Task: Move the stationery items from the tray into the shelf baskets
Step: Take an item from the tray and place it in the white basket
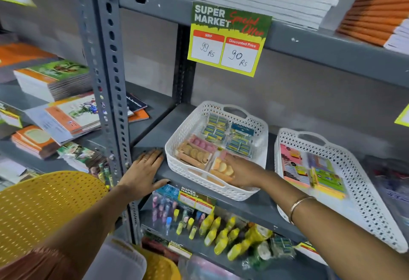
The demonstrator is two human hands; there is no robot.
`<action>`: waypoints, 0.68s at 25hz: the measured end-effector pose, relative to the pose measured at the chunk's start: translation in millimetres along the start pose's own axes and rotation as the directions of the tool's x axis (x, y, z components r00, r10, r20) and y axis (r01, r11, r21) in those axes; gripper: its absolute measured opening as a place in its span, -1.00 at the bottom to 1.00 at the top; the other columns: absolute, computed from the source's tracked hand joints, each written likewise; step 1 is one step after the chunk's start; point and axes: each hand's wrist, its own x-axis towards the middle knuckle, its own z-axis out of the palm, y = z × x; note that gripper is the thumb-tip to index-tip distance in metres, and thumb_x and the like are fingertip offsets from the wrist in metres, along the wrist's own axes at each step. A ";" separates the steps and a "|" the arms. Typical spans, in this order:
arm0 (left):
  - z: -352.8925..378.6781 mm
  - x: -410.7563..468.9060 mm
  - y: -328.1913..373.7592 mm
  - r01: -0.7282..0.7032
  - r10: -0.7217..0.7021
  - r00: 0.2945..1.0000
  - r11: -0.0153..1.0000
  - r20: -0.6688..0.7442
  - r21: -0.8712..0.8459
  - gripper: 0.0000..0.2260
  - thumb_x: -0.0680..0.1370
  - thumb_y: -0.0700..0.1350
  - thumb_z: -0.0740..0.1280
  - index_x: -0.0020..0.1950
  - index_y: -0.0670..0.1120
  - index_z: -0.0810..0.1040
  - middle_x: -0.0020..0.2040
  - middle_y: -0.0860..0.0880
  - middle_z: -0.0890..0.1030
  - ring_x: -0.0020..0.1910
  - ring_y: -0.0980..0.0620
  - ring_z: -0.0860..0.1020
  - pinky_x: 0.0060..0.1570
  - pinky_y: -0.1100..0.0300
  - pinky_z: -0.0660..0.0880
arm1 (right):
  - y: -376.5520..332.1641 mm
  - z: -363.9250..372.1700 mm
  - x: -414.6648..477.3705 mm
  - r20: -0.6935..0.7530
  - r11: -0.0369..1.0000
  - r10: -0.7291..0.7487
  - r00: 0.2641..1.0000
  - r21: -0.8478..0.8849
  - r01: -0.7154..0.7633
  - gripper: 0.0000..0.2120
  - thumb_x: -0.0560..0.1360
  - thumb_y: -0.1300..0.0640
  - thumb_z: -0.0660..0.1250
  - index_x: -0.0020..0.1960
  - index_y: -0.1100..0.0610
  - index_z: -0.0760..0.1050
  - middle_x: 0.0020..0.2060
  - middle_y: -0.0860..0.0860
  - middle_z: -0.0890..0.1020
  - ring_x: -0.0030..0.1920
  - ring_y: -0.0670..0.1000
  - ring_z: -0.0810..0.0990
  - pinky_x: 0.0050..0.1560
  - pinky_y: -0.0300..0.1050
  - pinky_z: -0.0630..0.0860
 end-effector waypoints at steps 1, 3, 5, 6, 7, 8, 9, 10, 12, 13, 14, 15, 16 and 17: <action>0.3 -0.2 0.0 0.000 0.000 1.000 1.000 -0.011 -0.001 -0.26 0.47 0.33 0.11 0.38 -0.24 0.33 0.33 -0.23 0.42 0.31 -0.18 0.37 0.31 -0.09 0.24 | 0.7 0.9 0.1 -0.003 1.000 0.003 1.000 -0.015 -0.003 -0.21 0.43 -0.04 0.34 0.49 0.09 -0.01 0.31 0.15 0.47 0.22 0.15 0.49 0.13 -0.06 0.49; 1.6 -1.2 0.4 -0.001 0.001 0.999 1.000 -0.037 -0.005 -0.27 0.47 0.30 0.22 0.41 -0.23 0.29 0.37 -0.22 0.38 0.35 -0.18 0.32 0.34 -0.05 0.12 | 2.4 3.0 1.0 -0.009 0.999 0.006 1.000 -0.037 -0.007 -0.20 0.43 0.02 0.36 0.50 0.09 -0.04 0.27 0.14 0.50 0.19 0.15 0.50 0.04 -0.08 0.48; 2.4 -1.3 0.9 -0.005 0.005 0.999 1.000 -0.051 -0.008 -0.27 0.46 0.26 0.28 0.42 -0.23 0.28 0.38 -0.22 0.36 0.36 -0.17 0.30 0.35 -0.04 0.09 | 3.7 3.9 1.1 -0.007 0.999 0.006 1.000 -0.054 -0.006 -0.23 0.44 0.00 0.34 0.49 0.11 -0.01 0.25 0.15 0.51 0.17 0.15 0.50 0.02 -0.07 0.48; 2.3 -1.1 0.5 -0.008 0.007 0.999 1.000 -0.047 -0.012 -0.27 0.46 0.26 0.28 0.42 -0.23 0.28 0.39 -0.22 0.36 0.37 -0.17 0.30 0.36 -0.04 0.09 | 4.0 3.9 0.9 -0.008 0.998 0.004 1.000 -0.060 -0.004 -0.26 0.45 -0.01 0.33 0.48 0.12 0.03 0.24 0.15 0.52 0.16 0.15 0.51 0.03 -0.04 0.49; 2.3 -0.9 0.3 -0.009 0.008 0.999 1.000 -0.043 -0.016 -0.27 0.46 0.26 0.28 0.42 -0.23 0.28 0.39 -0.22 0.36 0.37 -0.17 0.30 0.36 -0.04 0.10 | 4.0 3.9 0.2 -0.008 0.998 0.000 1.000 -0.070 0.000 -0.30 0.46 -0.01 0.32 0.47 0.13 0.07 0.24 0.16 0.52 0.15 0.15 0.51 0.05 -0.02 0.51; 2.8 -0.6 -0.3 -0.008 0.008 0.999 1.000 -0.038 -0.022 -0.27 0.46 0.26 0.28 0.42 -0.23 0.28 0.39 -0.22 0.36 0.37 -0.17 0.29 0.36 -0.05 0.10 | 4.8 4.4 0.1 -0.011 0.997 -0.005 1.000 -0.078 0.004 -0.33 0.46 0.00 0.32 0.45 0.14 0.10 0.25 0.16 0.51 0.15 0.16 0.51 0.06 0.00 0.52; 3.4 -0.5 -0.6 -0.008 0.007 0.999 1.000 -0.039 -0.026 -0.27 0.46 0.27 0.27 0.42 -0.23 0.27 0.39 -0.22 0.36 0.37 -0.17 0.29 0.36 -0.05 0.10 | 5.2 4.3 -0.6 -0.007 0.997 -0.003 1.000 -0.082 0.002 -0.35 0.46 0.01 0.32 0.44 0.13 0.12 0.26 0.16 0.50 0.15 0.16 0.51 0.07 0.00 0.53; 3.7 -0.3 -0.8 -0.009 0.008 0.999 1.000 -0.041 -0.030 -0.27 0.46 0.27 0.26 0.43 -0.22 0.27 0.39 -0.22 0.35 0.37 -0.17 0.29 0.37 -0.05 0.10 | 5.1 3.3 -1.1 0.003 0.996 0.001 1.000 -0.090 0.000 -0.36 0.46 0.03 0.32 0.44 0.13 0.14 0.28 0.16 0.48 0.16 0.15 0.50 0.08 -0.01 0.52; 3.1 -0.7 -0.3 -0.013 0.011 0.999 0.999 -0.042 -0.034 -0.27 0.47 0.30 0.21 0.42 -0.22 0.28 0.39 -0.22 0.36 0.36 -0.17 0.30 0.36 -0.05 0.12 | 3.1 -0.7 -3.6 0.022 0.994 -0.003 1.000 -0.107 0.006 -0.35 0.44 0.02 0.34 0.43 0.11 0.14 0.33 0.14 0.43 0.23 0.15 0.46 0.13 -0.02 0.50; 2.3 -0.7 0.2 -0.014 0.012 0.999 0.999 -0.042 -0.029 -0.26 0.48 0.32 0.15 0.41 -0.23 0.29 0.37 -0.22 0.38 0.35 -0.18 0.31 0.35 -0.06 0.14 | 1.1 -4.5 -5.1 0.016 0.994 -0.006 1.000 -0.105 0.008 -0.33 0.42 -0.01 0.36 0.43 0.08 0.14 0.35 0.12 0.41 0.27 0.14 0.44 0.18 0.00 0.49; 1.4 -1.5 -0.1 -0.008 0.007 0.999 1.000 -0.034 -0.024 -0.25 0.47 0.34 0.09 0.40 -0.23 0.31 0.36 -0.23 0.40 0.34 -0.18 0.34 0.33 -0.07 0.17 | -2.9 -9.1 -6.4 -0.009 0.995 -0.014 1.000 -0.101 0.013 -0.32 0.41 -0.04 0.37 0.43 0.06 0.16 0.36 0.10 0.41 0.29 0.13 0.42 0.21 0.01 0.48; -0.2 -2.2 0.0 -0.002 0.002 1.000 1.000 -0.023 -0.022 -0.25 0.47 0.35 0.05 0.39 -0.23 0.32 0.35 -0.23 0.41 0.33 -0.19 0.35 0.32 -0.08 0.19 | -8.9 -15.3 -8.1 -0.051 0.995 -0.022 0.998 -0.101 0.017 -0.32 0.41 -0.06 0.37 0.42 0.05 0.17 0.36 0.08 0.40 0.30 0.12 0.41 0.22 0.02 0.48; -0.9 -1.7 0.7 -0.003 0.002 1.000 1.000 -0.016 -0.024 -0.24 0.46 0.36 0.04 0.38 -0.23 0.33 0.34 -0.23 0.41 0.32 -0.19 0.35 0.32 -0.09 0.21 | -15.6 -22.1 -10.3 -0.109 0.994 -0.039 0.993 -0.110 0.026 -0.34 0.42 -0.05 0.37 0.42 0.04 0.19 0.35 0.06 0.41 0.31 0.10 0.42 0.19 0.01 0.49; -1.0 -2.0 0.7 -0.002 0.002 1.000 1.000 -0.020 -0.030 -0.24 0.46 0.36 0.04 0.39 -0.22 0.32 0.35 -0.22 0.41 0.33 -0.18 0.34 0.32 -0.09 0.21 | -25.3 -28.6 -11.5 -0.170 0.991 -0.068 0.983 -0.128 0.047 -0.38 0.43 -0.03 0.36 0.41 0.04 0.21 0.34 0.05 0.41 0.30 0.08 0.42 0.15 0.01 0.51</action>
